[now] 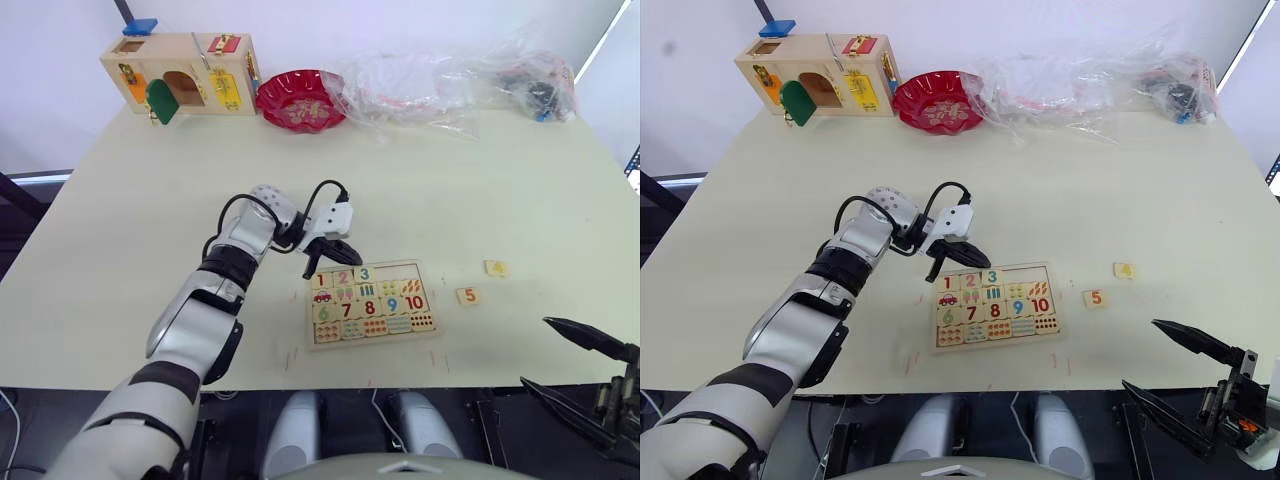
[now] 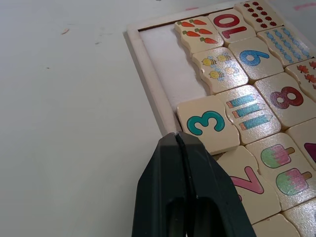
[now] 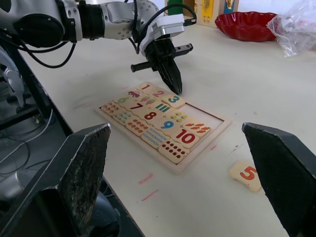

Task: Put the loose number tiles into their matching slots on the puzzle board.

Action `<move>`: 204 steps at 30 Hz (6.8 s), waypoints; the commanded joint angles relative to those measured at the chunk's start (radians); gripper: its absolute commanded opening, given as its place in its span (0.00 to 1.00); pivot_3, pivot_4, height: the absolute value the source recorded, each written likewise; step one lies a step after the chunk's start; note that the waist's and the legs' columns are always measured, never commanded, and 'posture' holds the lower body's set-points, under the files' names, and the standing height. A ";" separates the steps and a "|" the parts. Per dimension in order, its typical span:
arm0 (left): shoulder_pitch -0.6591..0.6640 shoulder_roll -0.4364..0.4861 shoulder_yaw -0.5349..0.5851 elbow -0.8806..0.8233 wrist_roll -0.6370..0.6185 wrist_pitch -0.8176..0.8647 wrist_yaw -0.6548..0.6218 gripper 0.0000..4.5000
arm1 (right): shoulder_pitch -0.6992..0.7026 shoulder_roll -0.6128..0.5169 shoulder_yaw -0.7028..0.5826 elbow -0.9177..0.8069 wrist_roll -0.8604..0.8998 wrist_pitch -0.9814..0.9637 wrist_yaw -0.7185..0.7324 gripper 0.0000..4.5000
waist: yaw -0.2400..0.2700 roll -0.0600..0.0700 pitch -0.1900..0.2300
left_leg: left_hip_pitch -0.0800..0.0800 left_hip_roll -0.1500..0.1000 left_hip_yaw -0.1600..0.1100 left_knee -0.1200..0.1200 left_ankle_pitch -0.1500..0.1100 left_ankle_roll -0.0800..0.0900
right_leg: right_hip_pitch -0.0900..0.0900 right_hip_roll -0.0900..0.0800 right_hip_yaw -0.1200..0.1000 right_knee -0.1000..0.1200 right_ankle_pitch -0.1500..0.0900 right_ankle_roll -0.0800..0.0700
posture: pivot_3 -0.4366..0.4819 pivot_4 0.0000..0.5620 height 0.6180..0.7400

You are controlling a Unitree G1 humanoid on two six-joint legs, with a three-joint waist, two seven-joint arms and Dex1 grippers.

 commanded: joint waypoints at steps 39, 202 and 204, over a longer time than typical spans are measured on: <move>0.417 0.118 0.457 -0.701 -0.375 0.587 0.355 0.00 | -0.150 0.009 0.181 -0.097 -0.160 0.187 -0.392 1.00 | -0.005 0.001 -0.001 | 0.001 0.003 -0.001 0.000 0.000 0.000 | 0.000 -0.002 0.000 0.002 0.000 0.000 | 0.48 0.27 1.00; 1.114 0.340 0.761 -0.778 -0.851 0.249 -0.104 1.00 | -1.294 -0.336 0.577 1.325 -0.647 -0.228 0.289 0.20 | -0.007 0.004 0.002 | 0.003 0.004 0.003 -0.003 0.001 -0.001 | -0.001 -0.005 0.000 -0.001 0.001 -0.002 | 0.48 0.27 1.00; 1.108 0.334 0.766 -0.777 -0.858 0.252 -0.104 1.00 | -1.261 -0.351 0.570 1.200 -0.645 -0.196 0.258 0.20 | -0.006 0.006 0.003 | 0.002 0.004 0.003 -0.003 0.001 -0.001 | -0.001 -0.005 0.000 -0.001 0.000 -0.002 | 0.48 0.27 1.00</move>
